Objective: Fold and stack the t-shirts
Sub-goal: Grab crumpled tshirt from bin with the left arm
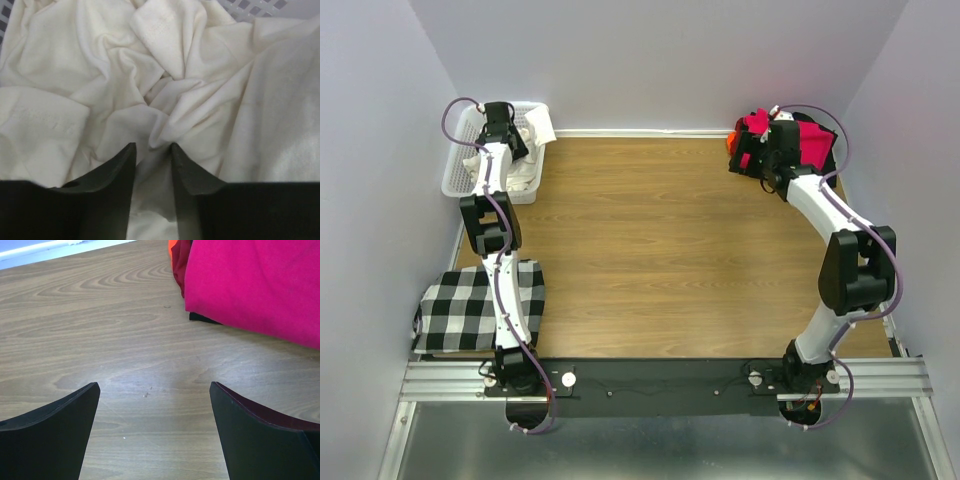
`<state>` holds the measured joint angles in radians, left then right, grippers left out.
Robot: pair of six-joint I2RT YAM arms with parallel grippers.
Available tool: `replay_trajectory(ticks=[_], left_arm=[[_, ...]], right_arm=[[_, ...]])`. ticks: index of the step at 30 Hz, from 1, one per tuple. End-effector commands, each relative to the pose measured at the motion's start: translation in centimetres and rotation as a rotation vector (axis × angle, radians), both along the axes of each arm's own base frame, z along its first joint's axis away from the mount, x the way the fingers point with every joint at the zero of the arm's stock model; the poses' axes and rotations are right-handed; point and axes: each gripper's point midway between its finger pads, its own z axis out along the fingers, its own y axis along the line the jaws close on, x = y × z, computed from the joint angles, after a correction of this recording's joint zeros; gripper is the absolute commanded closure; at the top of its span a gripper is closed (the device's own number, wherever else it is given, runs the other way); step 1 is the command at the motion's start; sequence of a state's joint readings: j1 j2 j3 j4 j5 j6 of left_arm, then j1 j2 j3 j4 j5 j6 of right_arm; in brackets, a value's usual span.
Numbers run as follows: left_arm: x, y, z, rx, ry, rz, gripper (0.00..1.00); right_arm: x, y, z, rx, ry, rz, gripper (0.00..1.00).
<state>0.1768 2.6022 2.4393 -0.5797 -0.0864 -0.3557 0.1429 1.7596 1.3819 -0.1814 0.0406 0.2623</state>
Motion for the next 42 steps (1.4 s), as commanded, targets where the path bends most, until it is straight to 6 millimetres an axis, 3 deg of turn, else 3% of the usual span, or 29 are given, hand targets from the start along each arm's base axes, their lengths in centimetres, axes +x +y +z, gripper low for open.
replay_trajectory(ticks=[1,2,3,7,12,15,24,30,32,33,34,36,37,42], left_arm=[[-0.6,-0.6,-1.4,-0.016,0.047,-0.051,0.70],[-0.6,-0.6,-1.4,-0.015,0.049,-0.052,0.92],[-0.6,-0.6,-1.5,-0.016,0.050,-0.051,1.00],[-0.7,-0.6,-1.2,-0.022,0.040,-0.053,1.00],[-0.3,-1.8,0.8,-0.055,-0.023,-0.096,1.00],[0.0,-2.5,3.3,-0.064,-0.078,-0.119,1.00],[0.3,-5.7,13.3,-0.042,-0.273,-0.194,1.00],[-0.7,-8.5,21.4,0.011,-0.422,-0.242,1.00],[-1.3,-9.5,25.9,0.063,-0.519,-0.280,1.00],[-1.5,-11.0,27.5,0.080,-0.553,-0.310,1.00],[-2.3,-11.5,30.5,0.116,-0.610,-0.314,1.00],[-3.0,-12.7,33.9,0.180,-0.680,-0.344,1.00],[-4.1,-14.6,36.5,0.193,-0.732,-0.367,1.00],[-8.1,-18.6,44.7,0.259,-0.913,-0.439,1.00]], right_arm=[[0.8,0.1,0.7,-0.012,-0.010,-0.012,0.00],[0.9,0.1,0.8,-0.012,-0.012,-0.012,0.00],[0.9,0.1,0.8,-0.014,-0.012,-0.012,0.00],[1.0,0.1,0.4,-0.012,-0.002,-0.011,0.00],[0.8,0.1,0.2,-0.015,0.003,-0.012,0.00],[0.6,0.0,-0.1,-0.018,0.011,-0.016,0.00],[0.4,-0.4,-0.3,-0.035,0.017,-0.022,0.00],[0.4,-0.5,0.3,-0.041,0.003,-0.032,0.00],[0.7,-0.6,0.5,-0.041,-0.001,-0.039,0.00],[0.7,-0.6,0.8,-0.041,-0.008,-0.040,0.00],[0.9,-0.7,0.9,-0.041,-0.009,-0.043,0.00],[1.0,-0.7,1.2,-0.043,-0.017,-0.047,0.00],[1.0,-0.7,1.2,-0.044,-0.016,-0.048,0.00],[1.1,-0.9,1.5,-0.047,-0.021,-0.056,0.00]])
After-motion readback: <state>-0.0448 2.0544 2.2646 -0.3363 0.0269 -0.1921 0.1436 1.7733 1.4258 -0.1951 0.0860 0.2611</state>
